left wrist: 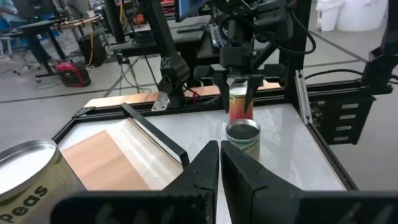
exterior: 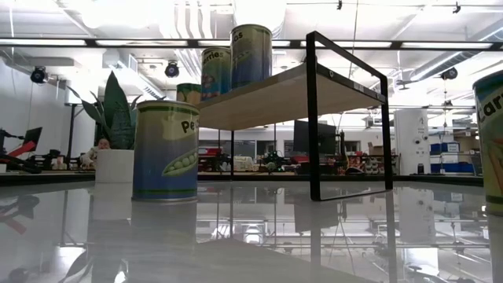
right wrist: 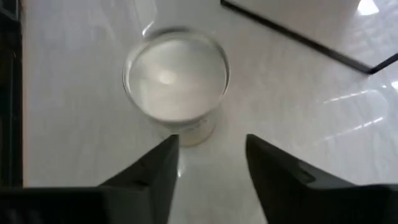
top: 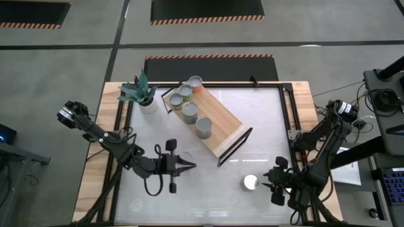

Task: Pick and place cans onto a shelf
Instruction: Put the canned carrots on the shelf

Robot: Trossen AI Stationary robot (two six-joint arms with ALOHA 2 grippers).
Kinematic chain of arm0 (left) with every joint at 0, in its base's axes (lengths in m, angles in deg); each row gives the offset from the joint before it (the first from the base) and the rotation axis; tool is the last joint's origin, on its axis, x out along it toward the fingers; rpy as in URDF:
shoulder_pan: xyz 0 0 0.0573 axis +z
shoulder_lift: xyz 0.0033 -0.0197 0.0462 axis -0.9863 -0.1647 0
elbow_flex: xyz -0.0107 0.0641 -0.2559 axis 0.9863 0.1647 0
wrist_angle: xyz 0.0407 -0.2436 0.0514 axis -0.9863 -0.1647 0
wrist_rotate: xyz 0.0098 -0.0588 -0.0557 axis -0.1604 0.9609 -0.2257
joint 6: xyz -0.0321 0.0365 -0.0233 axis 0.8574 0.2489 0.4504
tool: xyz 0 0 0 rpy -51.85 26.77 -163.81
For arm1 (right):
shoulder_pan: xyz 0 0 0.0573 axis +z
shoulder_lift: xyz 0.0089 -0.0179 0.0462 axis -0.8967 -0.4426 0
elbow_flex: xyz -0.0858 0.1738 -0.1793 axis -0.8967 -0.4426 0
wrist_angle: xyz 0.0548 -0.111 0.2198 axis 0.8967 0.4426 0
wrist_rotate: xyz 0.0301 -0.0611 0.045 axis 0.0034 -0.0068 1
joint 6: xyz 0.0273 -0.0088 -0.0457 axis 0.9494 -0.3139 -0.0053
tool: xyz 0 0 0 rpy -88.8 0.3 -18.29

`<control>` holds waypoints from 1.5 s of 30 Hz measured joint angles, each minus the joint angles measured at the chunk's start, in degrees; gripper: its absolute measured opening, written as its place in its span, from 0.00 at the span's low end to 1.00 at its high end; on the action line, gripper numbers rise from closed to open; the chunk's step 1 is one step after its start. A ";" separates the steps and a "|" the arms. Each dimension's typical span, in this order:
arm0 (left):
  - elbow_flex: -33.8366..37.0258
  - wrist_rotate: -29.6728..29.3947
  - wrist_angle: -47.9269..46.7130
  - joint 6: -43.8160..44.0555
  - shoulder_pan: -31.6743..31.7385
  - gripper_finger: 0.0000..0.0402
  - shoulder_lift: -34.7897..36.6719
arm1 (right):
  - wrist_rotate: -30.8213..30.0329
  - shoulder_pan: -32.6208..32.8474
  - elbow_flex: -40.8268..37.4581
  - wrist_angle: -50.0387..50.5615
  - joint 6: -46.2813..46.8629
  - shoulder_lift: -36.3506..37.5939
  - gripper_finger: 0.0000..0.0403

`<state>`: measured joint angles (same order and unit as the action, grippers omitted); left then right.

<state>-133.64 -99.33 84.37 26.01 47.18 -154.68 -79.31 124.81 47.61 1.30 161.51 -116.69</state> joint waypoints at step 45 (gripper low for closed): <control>-0.37 -0.24 4.32 2.57 0.08 0.00 -0.27 | -10.35 -1.15 -20.36 -44.88 -29.77 -0.19 0.88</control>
<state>-134.01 -99.57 88.69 28.59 47.25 -154.95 -89.65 123.66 27.24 -43.57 131.74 -116.87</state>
